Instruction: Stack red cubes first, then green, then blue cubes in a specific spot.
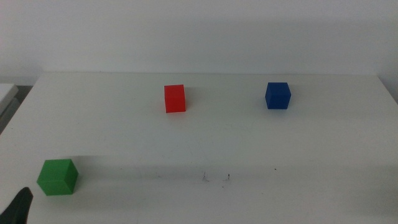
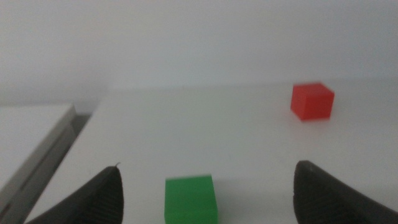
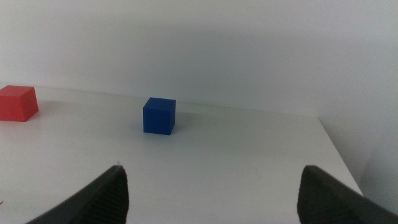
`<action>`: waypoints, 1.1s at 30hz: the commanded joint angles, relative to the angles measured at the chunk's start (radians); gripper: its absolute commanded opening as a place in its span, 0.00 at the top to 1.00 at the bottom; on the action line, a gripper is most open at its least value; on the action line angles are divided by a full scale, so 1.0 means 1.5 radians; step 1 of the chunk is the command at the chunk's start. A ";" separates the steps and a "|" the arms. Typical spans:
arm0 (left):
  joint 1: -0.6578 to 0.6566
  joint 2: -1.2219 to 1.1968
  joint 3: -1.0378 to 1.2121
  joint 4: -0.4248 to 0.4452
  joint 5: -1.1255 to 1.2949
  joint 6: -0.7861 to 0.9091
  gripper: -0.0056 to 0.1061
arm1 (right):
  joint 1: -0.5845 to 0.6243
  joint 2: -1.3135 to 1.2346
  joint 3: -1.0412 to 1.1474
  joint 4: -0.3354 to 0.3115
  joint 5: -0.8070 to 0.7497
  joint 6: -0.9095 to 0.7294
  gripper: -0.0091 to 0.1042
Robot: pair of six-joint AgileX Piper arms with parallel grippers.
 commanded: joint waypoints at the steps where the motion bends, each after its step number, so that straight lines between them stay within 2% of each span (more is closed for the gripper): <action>1: -0.001 0.053 -0.053 -0.005 0.029 0.000 0.11 | -0.003 -0.003 0.002 -0.008 -0.006 -0.005 0.10; 4: -0.001 0.192 -0.189 -0.009 0.146 0.000 0.11 | -0.003 -0.003 0.002 -0.008 -0.006 -0.005 0.10; 8: -0.001 0.402 -0.398 -0.043 0.300 0.000 0.11 | -0.003 -0.003 0.002 -0.008 -0.006 -0.005 0.10; 14: -0.008 0.716 -0.650 -0.123 0.407 -0.010 0.11 | -0.003 -0.003 0.002 -0.008 -0.006 -0.005 0.10; 16: -0.040 0.818 -0.736 -0.112 0.431 -0.026 0.11 | -0.003 -0.003 0.002 -0.008 -0.006 -0.005 0.10; 21: -0.135 1.052 -0.955 -0.022 0.507 -0.178 0.11 | -0.003 -0.003 0.002 -0.008 -0.006 -0.005 0.10; 24: -0.182 1.175 -1.103 0.005 0.546 -0.200 0.11 | -0.003 -0.003 0.002 -0.008 -0.006 -0.005 0.10; 28: -0.201 1.316 -1.251 0.005 0.561 -0.234 0.11 | -0.003 -0.003 0.002 -0.008 -0.006 -0.005 0.10; 33: -0.213 1.444 -1.368 -0.009 0.574 -0.253 0.11 | -0.003 -0.003 0.002 -0.008 -0.006 -0.005 0.10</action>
